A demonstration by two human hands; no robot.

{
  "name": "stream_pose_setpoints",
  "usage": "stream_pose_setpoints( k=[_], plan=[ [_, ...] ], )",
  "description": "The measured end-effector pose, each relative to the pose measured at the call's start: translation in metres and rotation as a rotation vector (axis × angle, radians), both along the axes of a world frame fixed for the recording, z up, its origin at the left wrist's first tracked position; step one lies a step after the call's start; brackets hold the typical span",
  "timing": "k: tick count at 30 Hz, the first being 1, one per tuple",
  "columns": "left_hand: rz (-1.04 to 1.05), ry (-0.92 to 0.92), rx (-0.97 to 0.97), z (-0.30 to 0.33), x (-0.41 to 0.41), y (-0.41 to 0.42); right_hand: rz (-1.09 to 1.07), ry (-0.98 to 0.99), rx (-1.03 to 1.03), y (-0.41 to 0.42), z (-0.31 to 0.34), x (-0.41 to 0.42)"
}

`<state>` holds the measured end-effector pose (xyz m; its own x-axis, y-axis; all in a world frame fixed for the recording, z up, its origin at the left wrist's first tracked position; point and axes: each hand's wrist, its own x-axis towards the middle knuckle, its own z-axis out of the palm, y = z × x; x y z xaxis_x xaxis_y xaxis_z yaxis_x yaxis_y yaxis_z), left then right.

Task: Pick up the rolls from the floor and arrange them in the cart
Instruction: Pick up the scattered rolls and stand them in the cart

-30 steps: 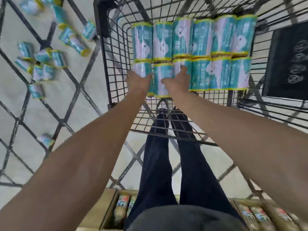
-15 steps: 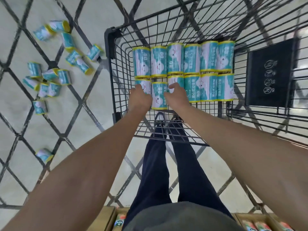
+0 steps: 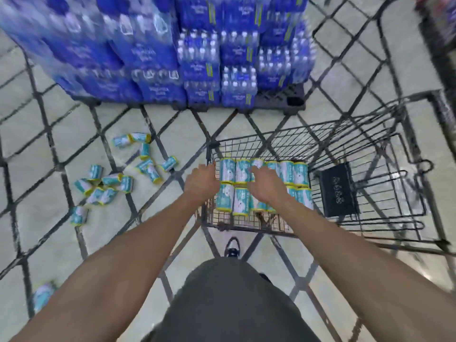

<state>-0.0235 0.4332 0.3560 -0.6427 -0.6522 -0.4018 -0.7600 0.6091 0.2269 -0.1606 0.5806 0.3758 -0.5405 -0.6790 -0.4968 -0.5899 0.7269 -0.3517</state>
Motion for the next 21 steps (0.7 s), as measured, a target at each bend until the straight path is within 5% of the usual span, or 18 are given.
stream_pose_setpoints(
  k=[21],
  plan=[
    [0.247,0.054,-0.221,0.088,0.308,-0.001,0.345,0.122,-0.104,-0.035,0.066,0.247]
  ],
)
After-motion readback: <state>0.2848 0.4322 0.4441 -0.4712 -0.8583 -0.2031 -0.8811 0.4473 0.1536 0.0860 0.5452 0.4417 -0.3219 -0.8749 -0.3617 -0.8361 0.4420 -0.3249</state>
